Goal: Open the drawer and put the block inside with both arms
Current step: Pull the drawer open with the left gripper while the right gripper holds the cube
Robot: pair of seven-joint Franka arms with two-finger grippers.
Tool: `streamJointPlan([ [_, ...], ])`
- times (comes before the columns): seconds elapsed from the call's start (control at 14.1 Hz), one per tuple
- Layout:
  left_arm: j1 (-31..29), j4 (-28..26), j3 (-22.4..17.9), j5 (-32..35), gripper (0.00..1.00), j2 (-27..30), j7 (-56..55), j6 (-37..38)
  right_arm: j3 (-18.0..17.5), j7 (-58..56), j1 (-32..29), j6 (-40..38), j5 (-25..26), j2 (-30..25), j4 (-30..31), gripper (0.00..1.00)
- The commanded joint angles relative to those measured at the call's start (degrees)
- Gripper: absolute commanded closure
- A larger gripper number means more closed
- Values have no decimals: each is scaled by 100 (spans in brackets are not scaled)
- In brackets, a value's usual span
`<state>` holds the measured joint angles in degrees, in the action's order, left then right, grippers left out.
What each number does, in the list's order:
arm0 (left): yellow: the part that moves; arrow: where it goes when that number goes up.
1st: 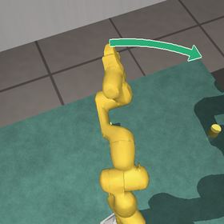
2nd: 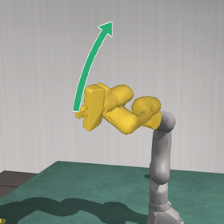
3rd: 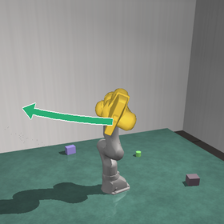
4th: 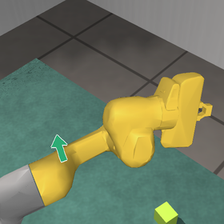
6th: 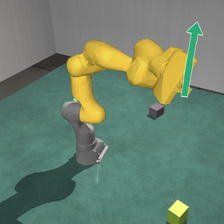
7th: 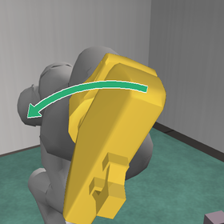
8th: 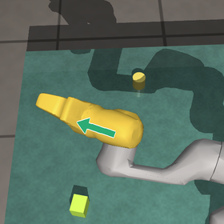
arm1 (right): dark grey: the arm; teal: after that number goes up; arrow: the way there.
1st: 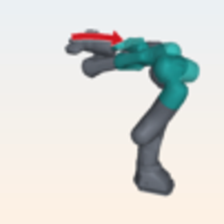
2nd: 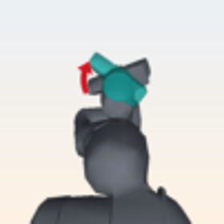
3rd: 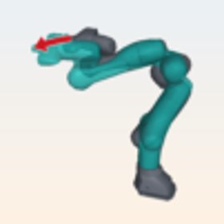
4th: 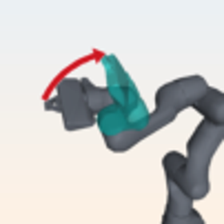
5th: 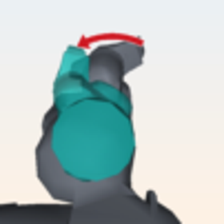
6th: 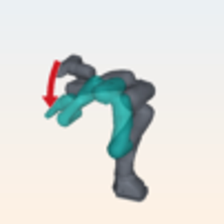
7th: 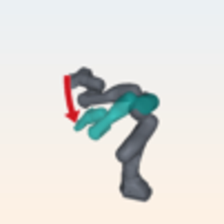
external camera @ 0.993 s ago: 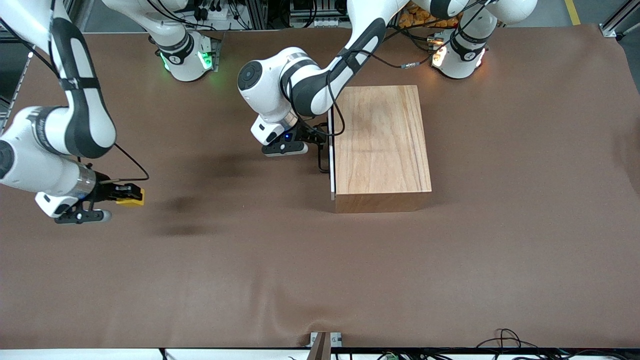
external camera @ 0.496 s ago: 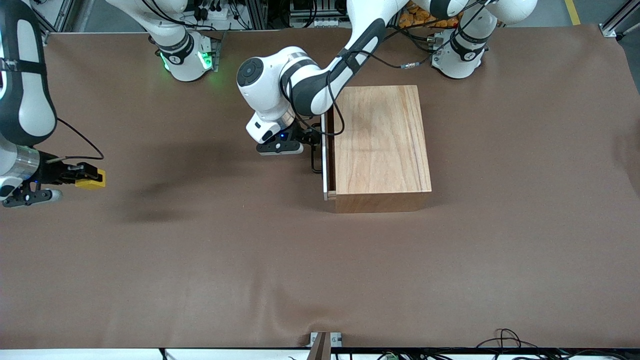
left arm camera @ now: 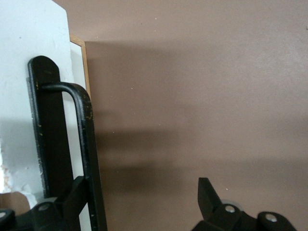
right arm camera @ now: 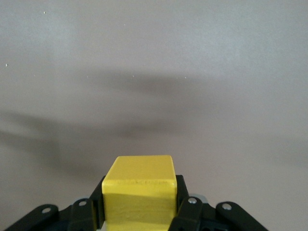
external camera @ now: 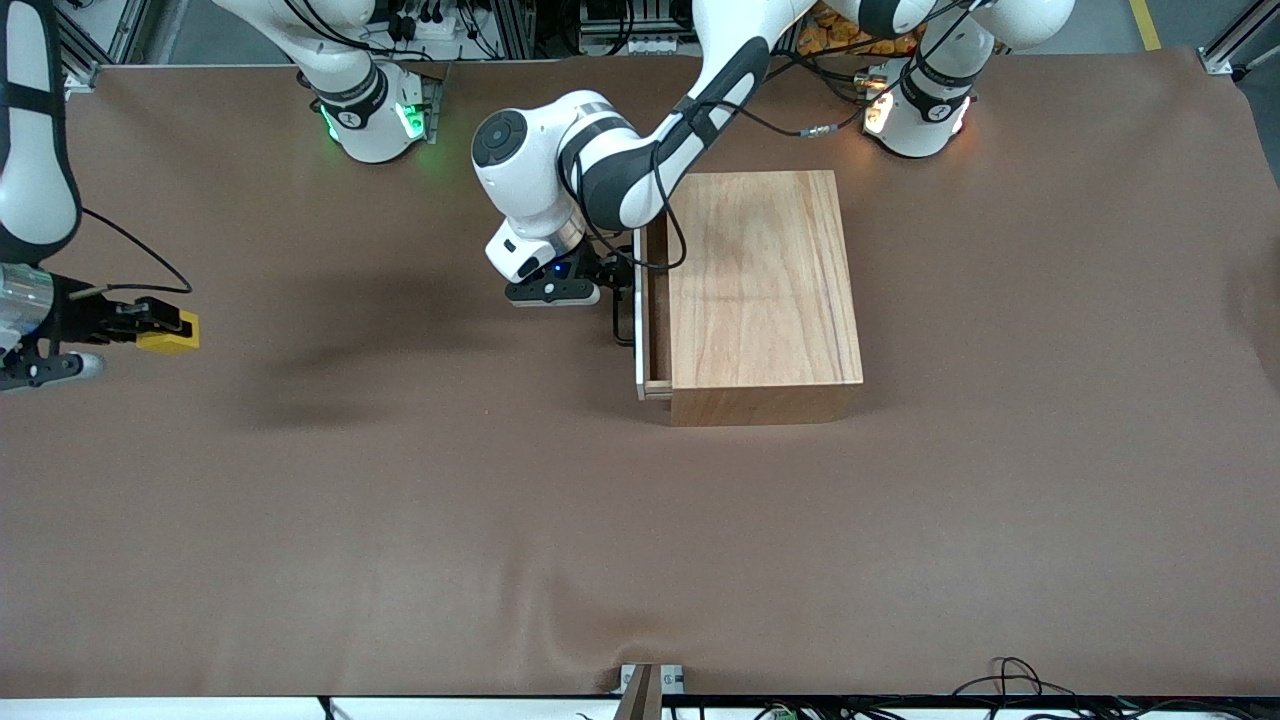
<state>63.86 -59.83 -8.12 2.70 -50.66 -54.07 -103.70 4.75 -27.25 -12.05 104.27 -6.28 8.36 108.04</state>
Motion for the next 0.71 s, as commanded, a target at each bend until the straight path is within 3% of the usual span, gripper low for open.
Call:
streamJointPlan([
  [0.0, 21, 182, 21, -147, 0, -94, 1, -141, -70, -324, -289, -65, 22, -186, 130, 100],
  [0.64, 21, 182, 39, -420, 0, -94, 1, -678, -79, -563, -404, -100, 22, -159, 165, 100],
])
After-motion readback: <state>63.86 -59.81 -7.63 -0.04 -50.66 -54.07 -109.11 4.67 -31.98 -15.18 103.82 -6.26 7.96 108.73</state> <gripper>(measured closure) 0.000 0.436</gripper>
